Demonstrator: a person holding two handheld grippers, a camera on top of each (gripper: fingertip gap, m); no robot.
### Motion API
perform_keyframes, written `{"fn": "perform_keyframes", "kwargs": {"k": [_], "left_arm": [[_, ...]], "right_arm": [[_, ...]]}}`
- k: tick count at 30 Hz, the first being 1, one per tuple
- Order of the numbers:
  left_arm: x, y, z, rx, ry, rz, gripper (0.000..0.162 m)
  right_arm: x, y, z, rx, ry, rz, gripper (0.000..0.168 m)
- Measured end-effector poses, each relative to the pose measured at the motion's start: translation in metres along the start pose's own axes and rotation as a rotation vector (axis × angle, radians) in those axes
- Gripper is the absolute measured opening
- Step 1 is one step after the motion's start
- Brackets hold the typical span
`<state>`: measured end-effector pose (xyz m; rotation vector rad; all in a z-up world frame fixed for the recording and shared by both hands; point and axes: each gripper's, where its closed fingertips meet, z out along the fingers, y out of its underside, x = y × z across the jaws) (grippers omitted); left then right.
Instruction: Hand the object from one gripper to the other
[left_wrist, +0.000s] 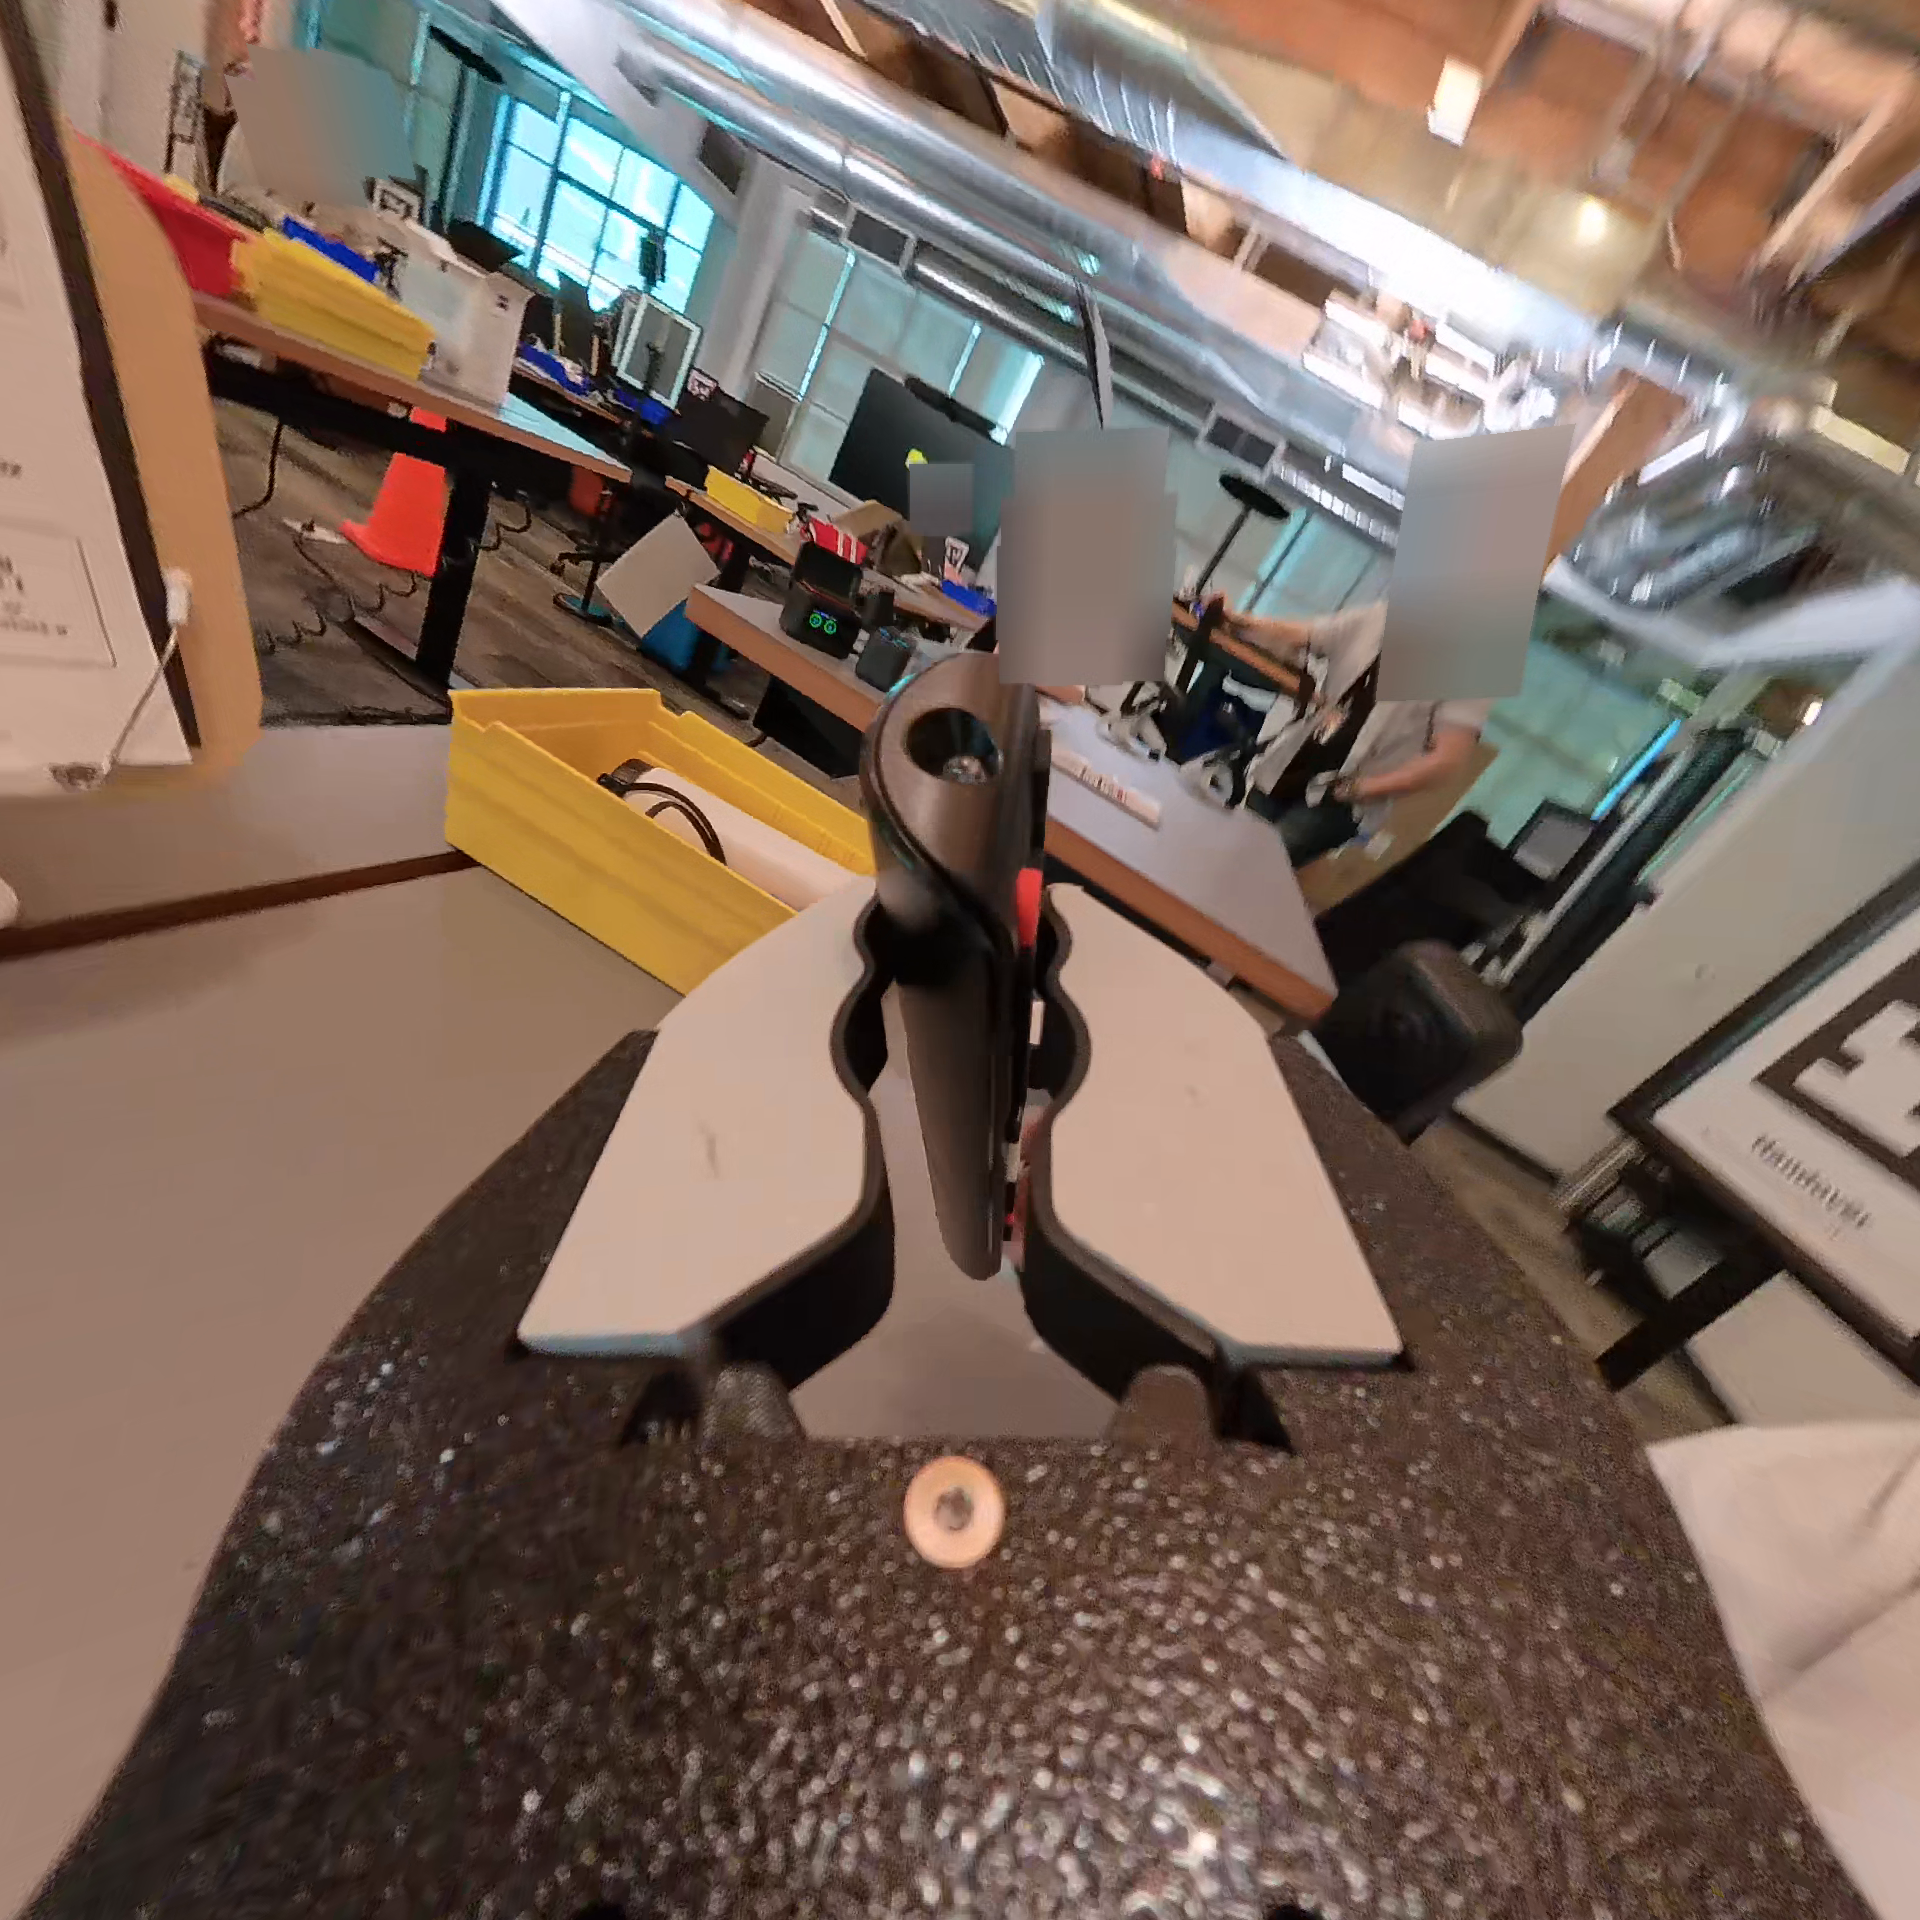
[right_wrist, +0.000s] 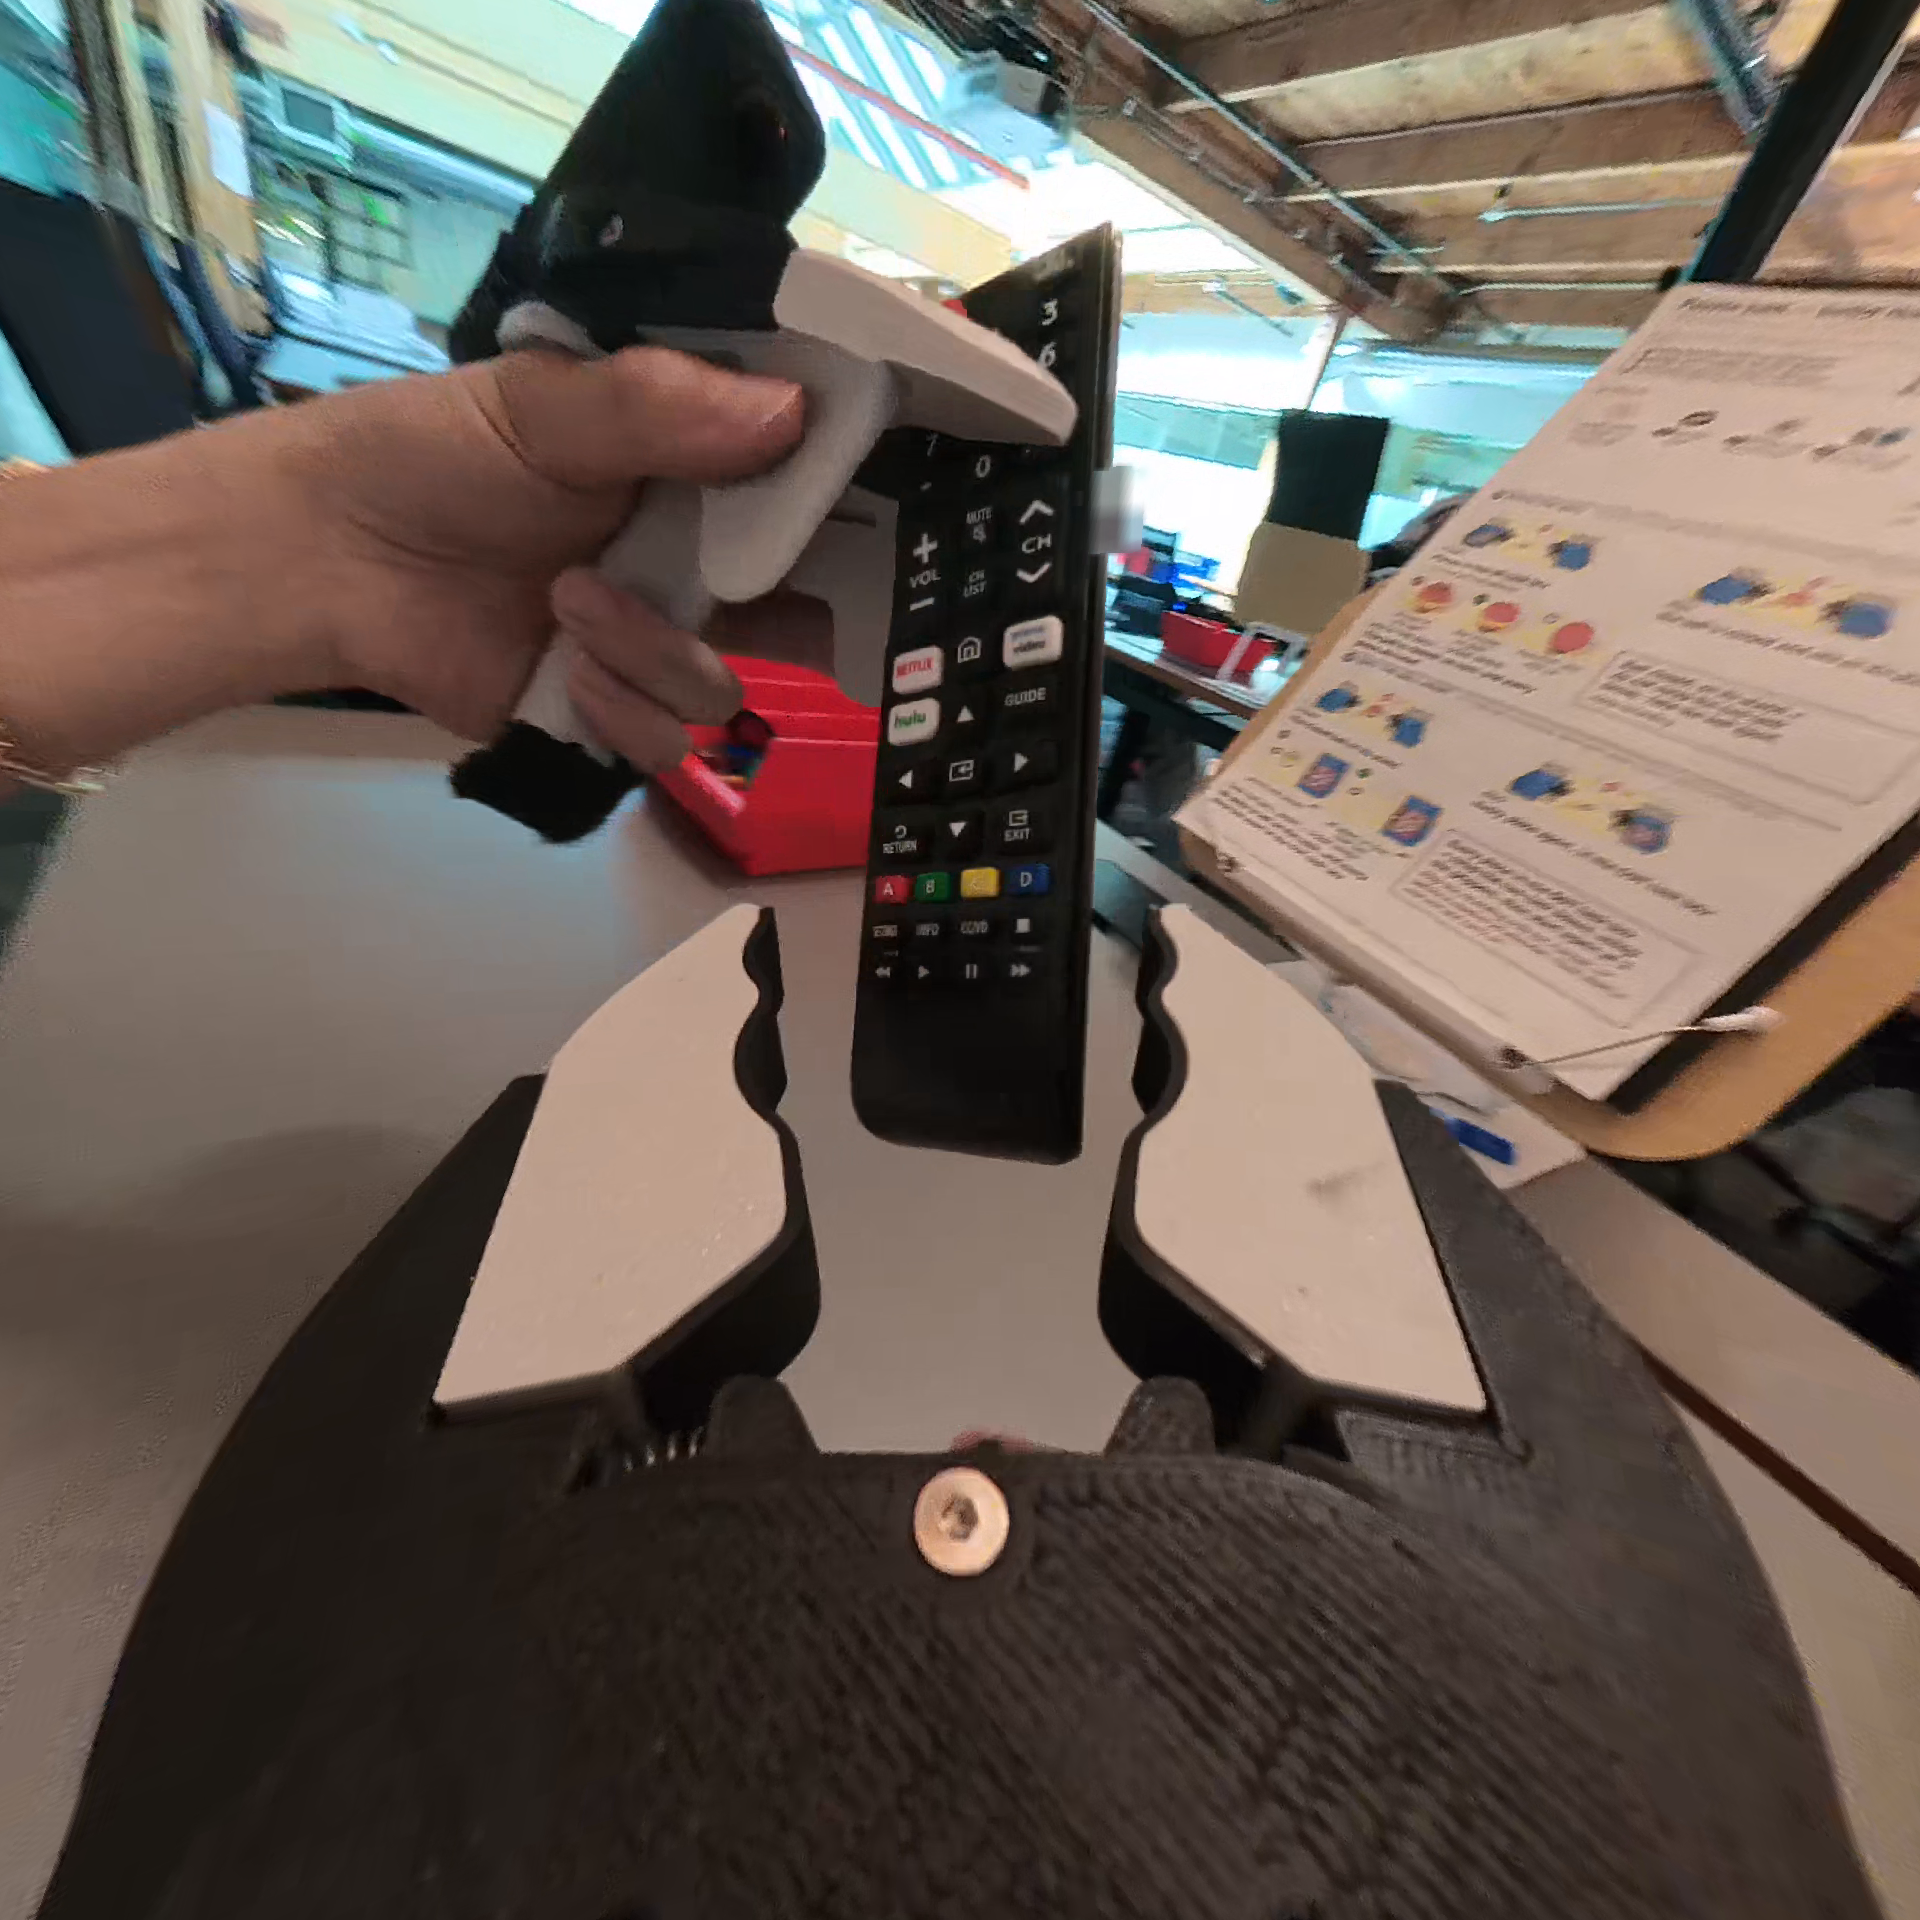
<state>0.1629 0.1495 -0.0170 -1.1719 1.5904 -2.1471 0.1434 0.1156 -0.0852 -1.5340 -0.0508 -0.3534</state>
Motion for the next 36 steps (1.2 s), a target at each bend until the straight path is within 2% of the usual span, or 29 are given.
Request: {"fn": "perform_keyframes", "kwargs": {"k": [3,5,9,10,12,14,16,20,23,25,26,29,34,36], "left_arm": [[-0.004,0.004,0.003,0.042,-0.005,-0.134,0.024],[-0.008,0.006,0.004,0.064,-0.023,-0.187,0.025],[-0.009,0.006,0.003,0.082,-0.031,-0.211,0.025],[-0.007,0.006,0.002,0.079,-0.024,-0.191,0.025],[-0.001,0.002,0.002,0.078,-0.001,-0.117,0.027],[0.006,-0.006,-0.001,0.092,0.010,0.017,0.050],[0.016,-0.008,-0.004,0.061,0.044,0.160,0.053],[0.029,0.004,-0.014,-0.080,0.145,0.402,0.069],[0.027,0.010,-0.025,-0.160,0.171,0.524,0.069],[0.032,0.013,-0.030,-0.188,0.221,0.523,0.068],[0.034,0.016,-0.032,-0.210,0.245,0.501,0.062],[0.037,0.020,-0.035,-0.229,0.286,0.460,0.053],[0.039,0.024,-0.033,-0.214,0.292,0.413,0.050],[0.040,0.020,-0.029,-0.177,0.273,0.378,0.050]], "right_arm": [[0.011,0.002,0.002,-0.015,0.127,-0.115,0.067],[0.015,0.001,0.001,-0.015,0.178,-0.197,0.056],[0.015,0.001,-0.001,-0.033,0.169,-0.224,0.051],[0.015,0.000,-0.001,-0.024,0.166,-0.221,0.056],[0.011,-0.003,-0.002,-0.010,0.127,-0.175,0.051],[0.003,-0.008,-0.003,0.029,0.036,-0.071,0.051],[-0.002,-0.013,-0.005,0.068,-0.045,0.043,0.051],[-0.014,-0.024,-0.014,0.135,-0.228,0.242,0.051],[-0.020,-0.025,-0.019,0.145,-0.334,0.335,0.051],[-0.025,-0.025,-0.022,0.152,-0.392,0.372,0.051],[-0.026,-0.025,-0.021,0.155,-0.401,0.374,0.051],[-0.029,-0.023,-0.019,0.145,-0.400,0.359,0.051],[-0.028,-0.020,-0.021,0.140,-0.392,0.327,0.051],[-0.021,-0.021,-0.021,0.162,-0.340,0.301,0.052]]}}
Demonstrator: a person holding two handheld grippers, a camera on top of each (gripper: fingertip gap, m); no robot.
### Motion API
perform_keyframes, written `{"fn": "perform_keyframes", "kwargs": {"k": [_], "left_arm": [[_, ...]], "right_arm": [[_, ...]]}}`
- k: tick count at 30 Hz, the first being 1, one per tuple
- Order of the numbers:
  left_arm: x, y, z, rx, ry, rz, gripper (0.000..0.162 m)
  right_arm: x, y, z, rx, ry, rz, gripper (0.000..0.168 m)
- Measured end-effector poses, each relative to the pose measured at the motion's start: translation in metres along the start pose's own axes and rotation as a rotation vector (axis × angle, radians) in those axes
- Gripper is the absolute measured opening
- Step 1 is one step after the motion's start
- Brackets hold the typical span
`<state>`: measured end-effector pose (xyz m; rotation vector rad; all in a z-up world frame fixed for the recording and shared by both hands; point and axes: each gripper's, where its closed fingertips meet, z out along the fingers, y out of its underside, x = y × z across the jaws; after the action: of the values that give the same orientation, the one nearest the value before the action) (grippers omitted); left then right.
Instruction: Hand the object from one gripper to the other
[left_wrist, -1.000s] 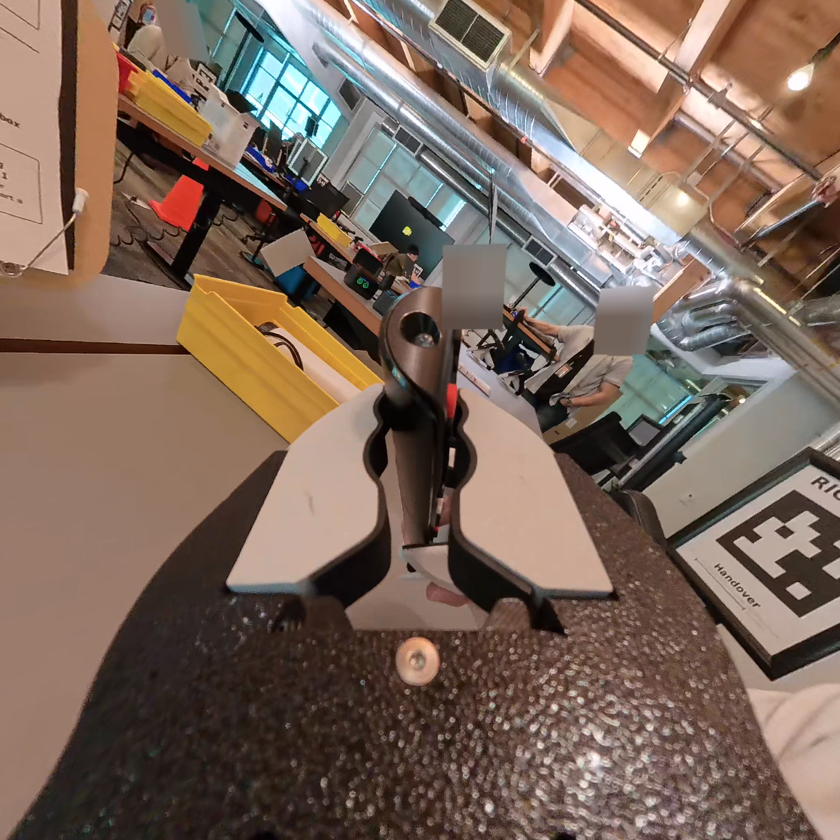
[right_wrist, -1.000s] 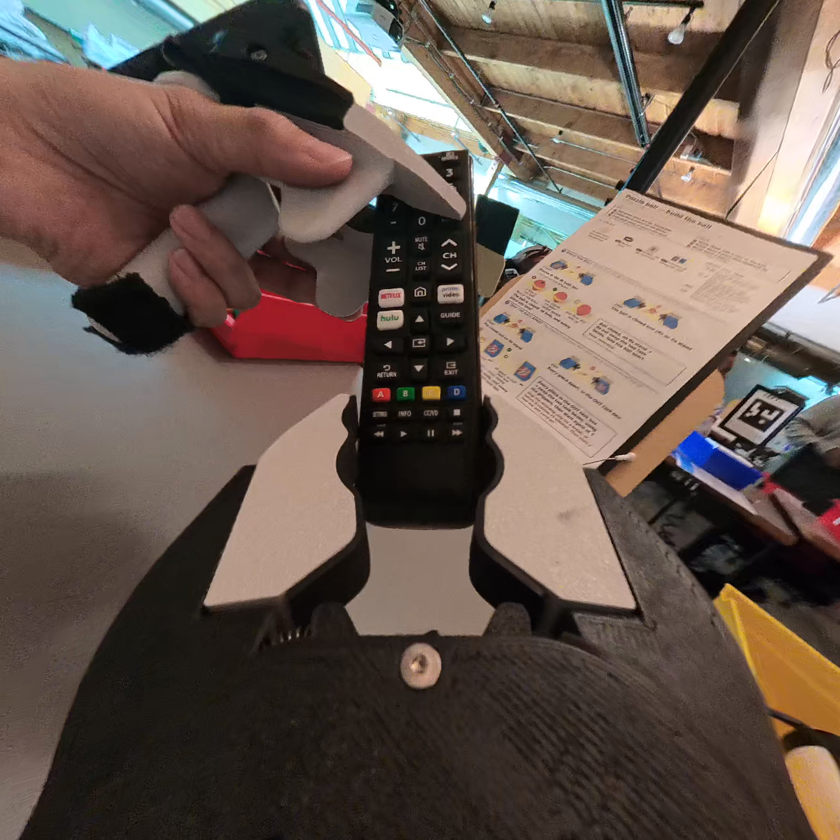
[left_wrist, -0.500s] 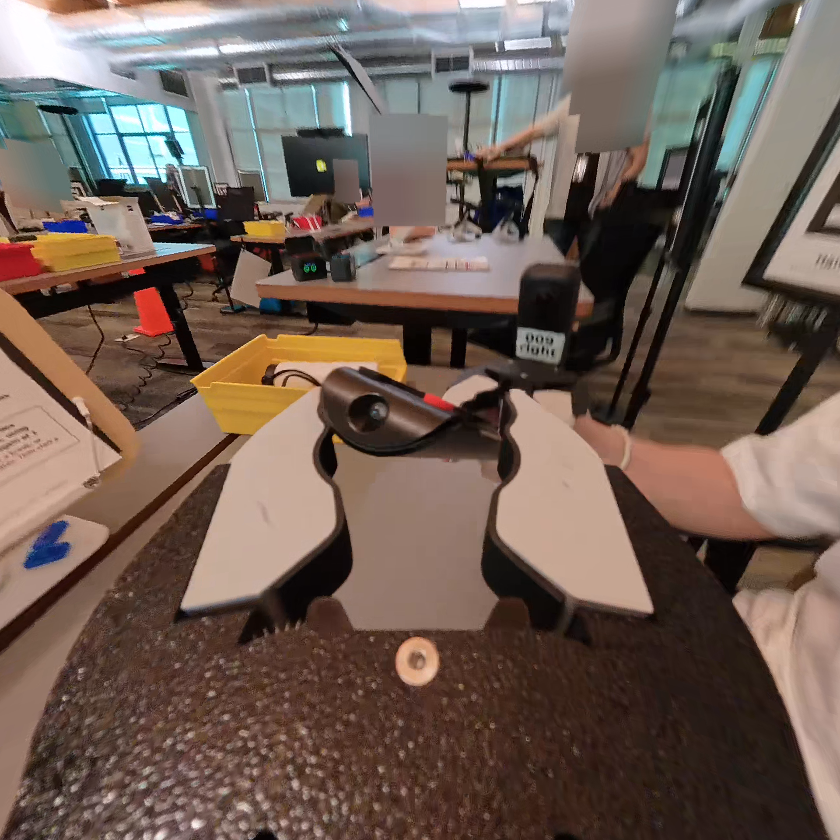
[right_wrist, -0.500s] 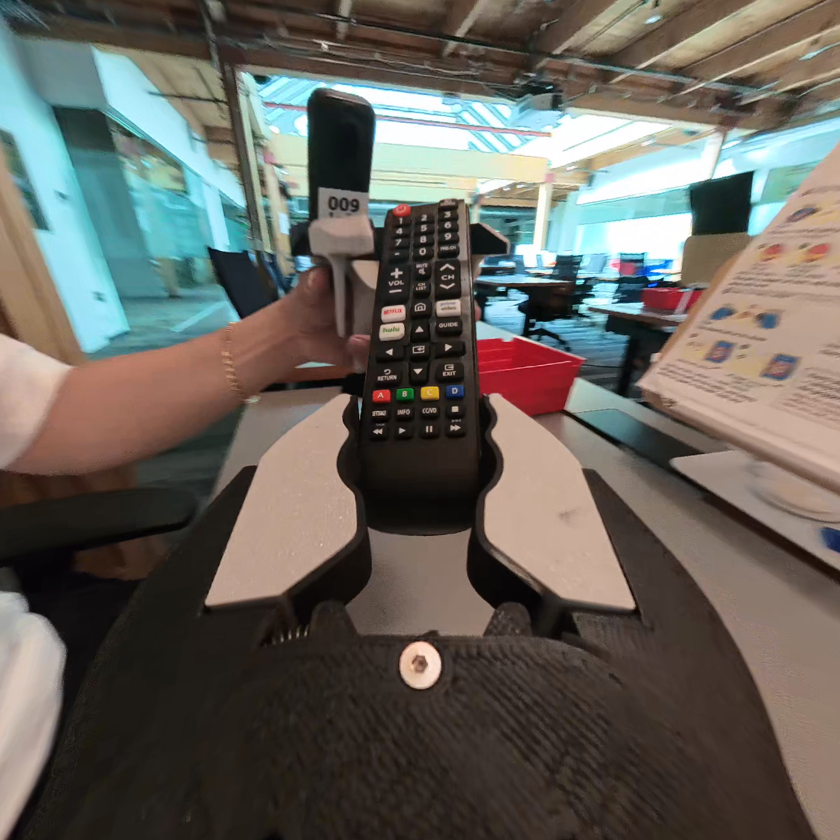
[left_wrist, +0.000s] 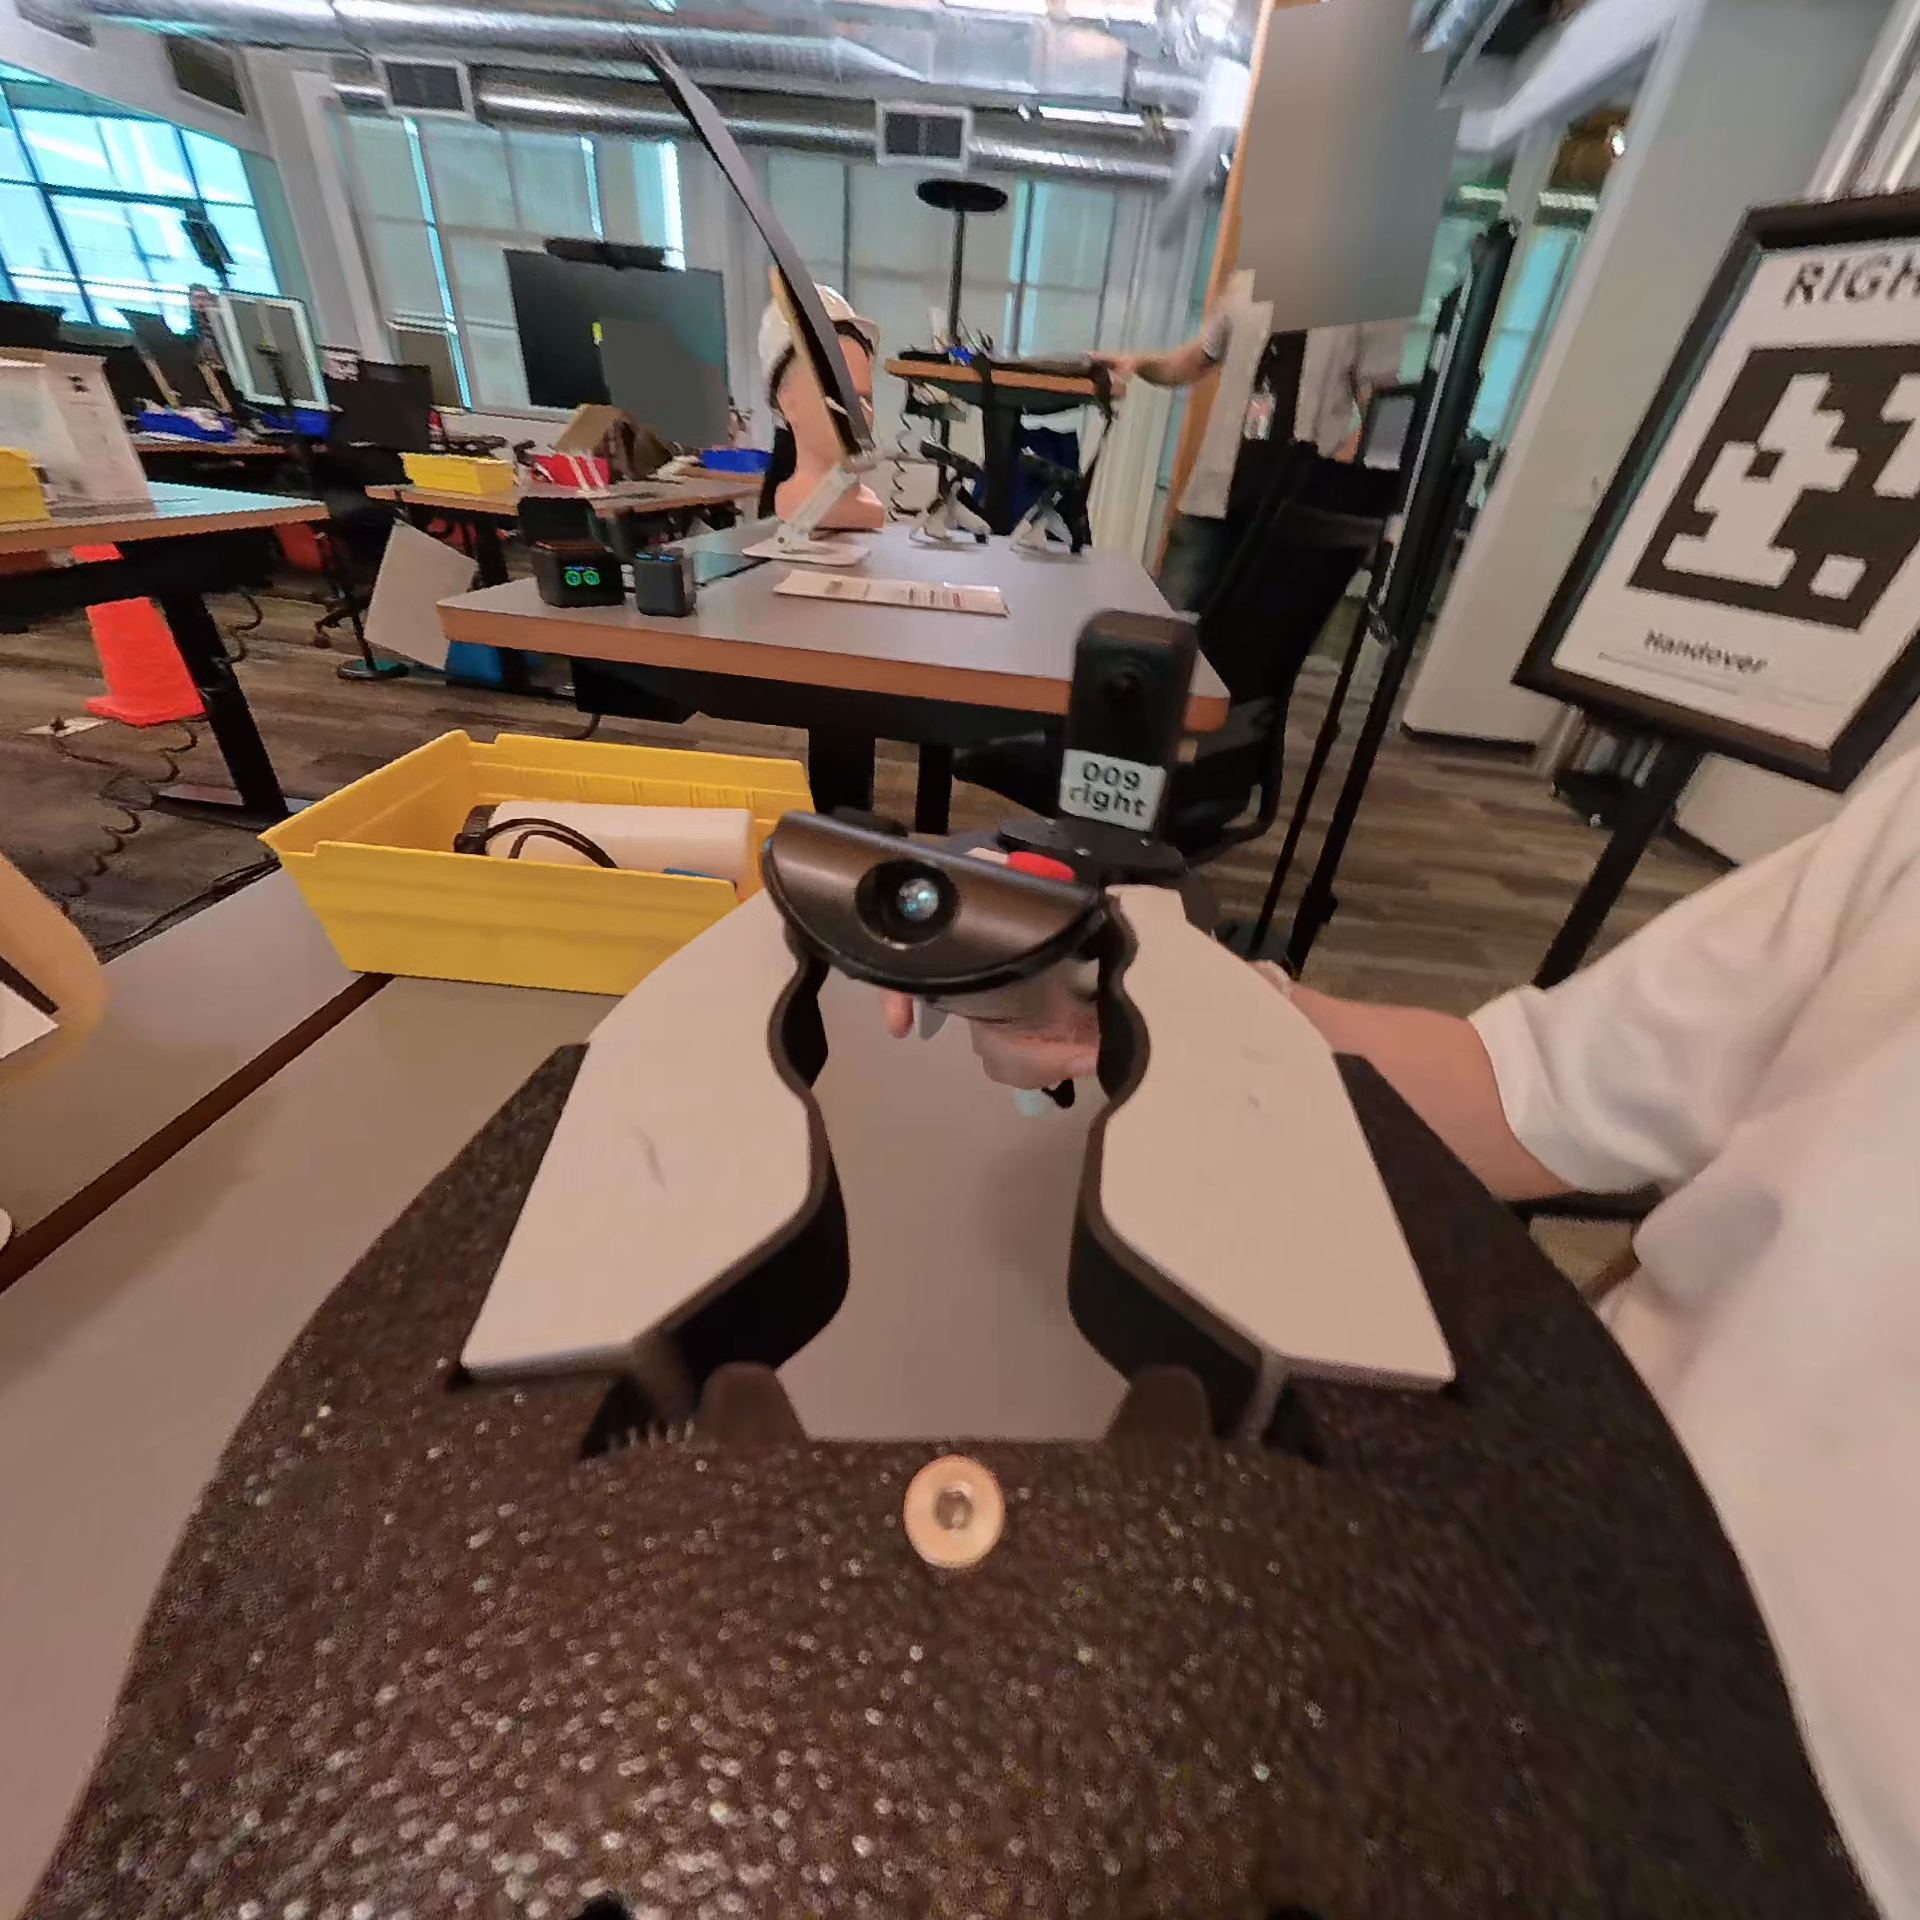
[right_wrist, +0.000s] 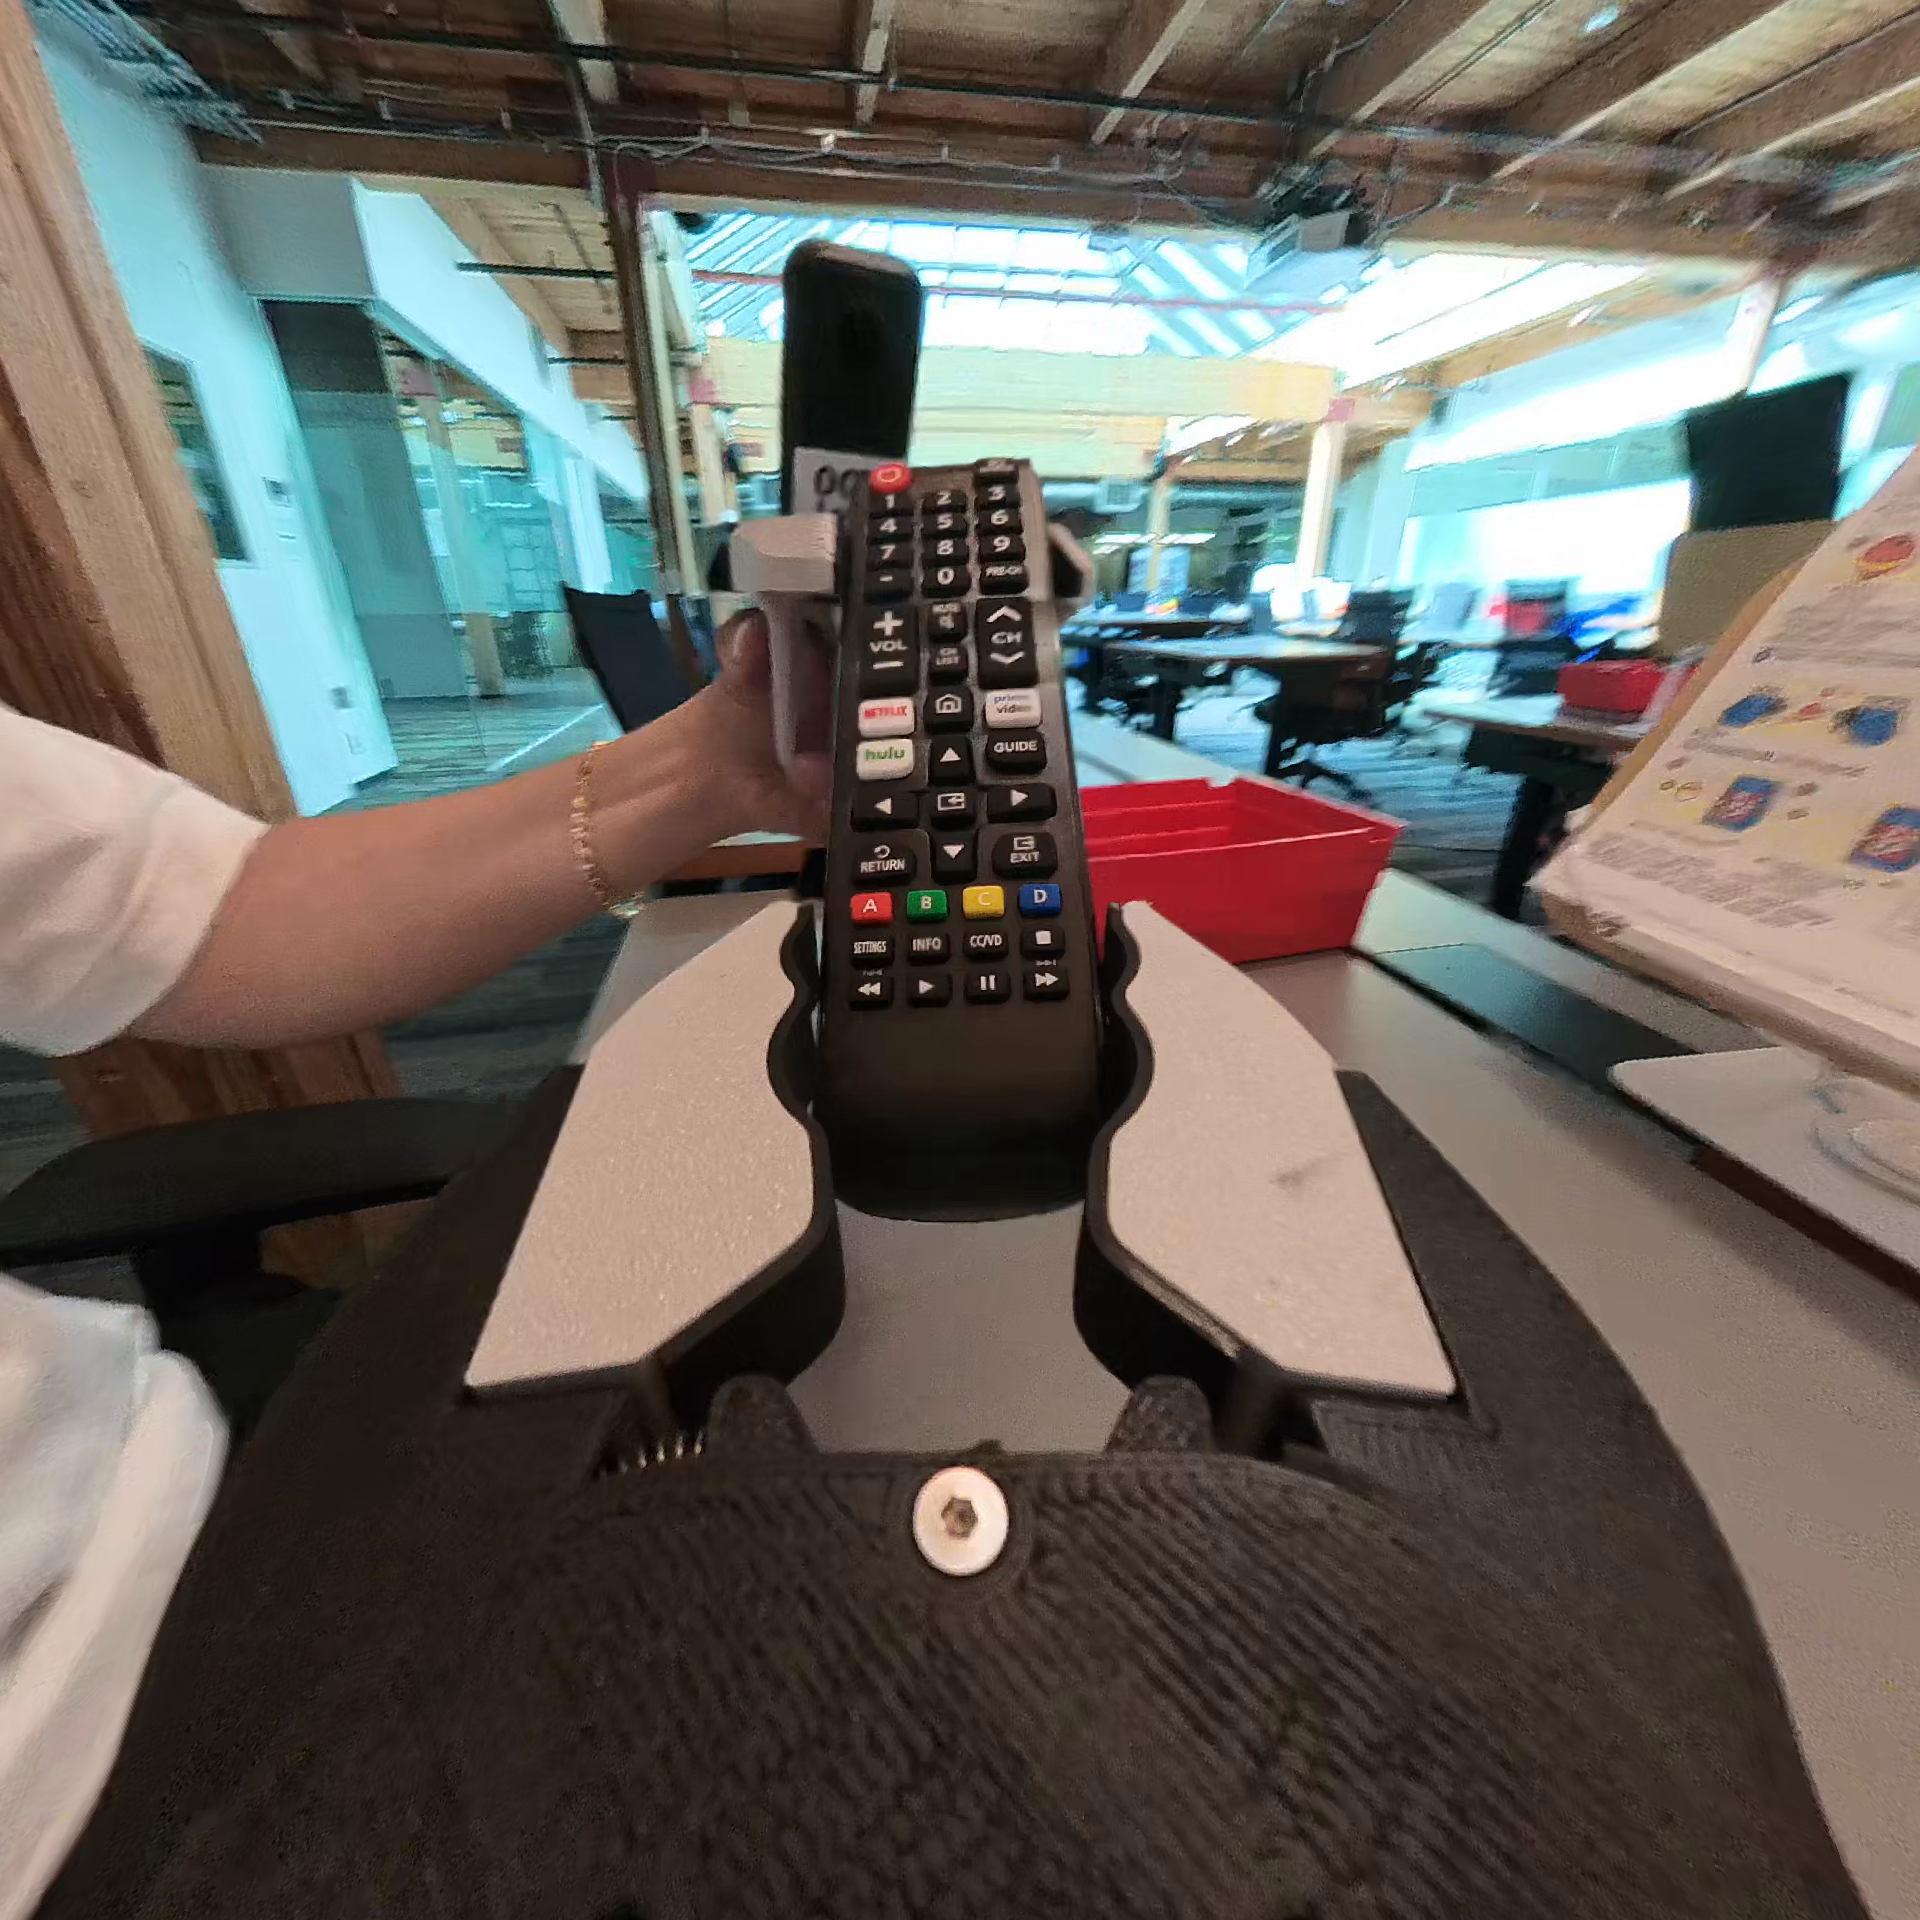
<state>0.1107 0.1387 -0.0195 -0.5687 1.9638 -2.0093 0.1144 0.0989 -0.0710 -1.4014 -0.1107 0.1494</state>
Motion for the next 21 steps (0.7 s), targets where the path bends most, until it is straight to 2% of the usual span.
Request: {"fn": "perform_keyframes", "kwargs": {"k": [2,3,7,9,13,16,19,21], "left_arm": [[-0.006,-0.003,0.002,0.029,-0.052,-0.042,0.049],[-0.010,-0.005,0.002,0.042,-0.083,-0.069,0.049],[-0.022,-0.005,0.004,0.065,-0.158,-0.199,0.049],[-0.029,-0.007,0.002,0.104,-0.190,-0.296,0.049],[-0.035,-0.006,0.002,0.184,-0.173,-0.527,0.049],[-0.037,-0.001,0.003,0.211,-0.165,-0.621,0.050],[-0.036,-0.004,0.001,0.231,-0.153,-0.588,0.052],[-0.029,-0.012,0.000,0.246,-0.129,-0.484,0.055]], "right_arm": [[0.009,-0.002,-0.002,0.009,0.088,-0.108,0.057],[0.013,-0.002,-0.003,0.003,0.137,-0.178,0.066],[0.023,0.001,-0.003,-0.056,0.267,-0.383,0.071],[0.026,0.002,-0.004,-0.072,0.307,-0.484,0.061],[0.032,-0.001,-0.006,-0.087,0.410,-0.682,0.032],[0.028,-0.008,-0.008,-0.070,0.444,-0.774,0.025],[0.024,-0.010,-0.006,-0.101,0.447,-0.784,0.024],[0.017,-0.012,-0.003,-0.074,0.397,-0.714,0.024]]}}
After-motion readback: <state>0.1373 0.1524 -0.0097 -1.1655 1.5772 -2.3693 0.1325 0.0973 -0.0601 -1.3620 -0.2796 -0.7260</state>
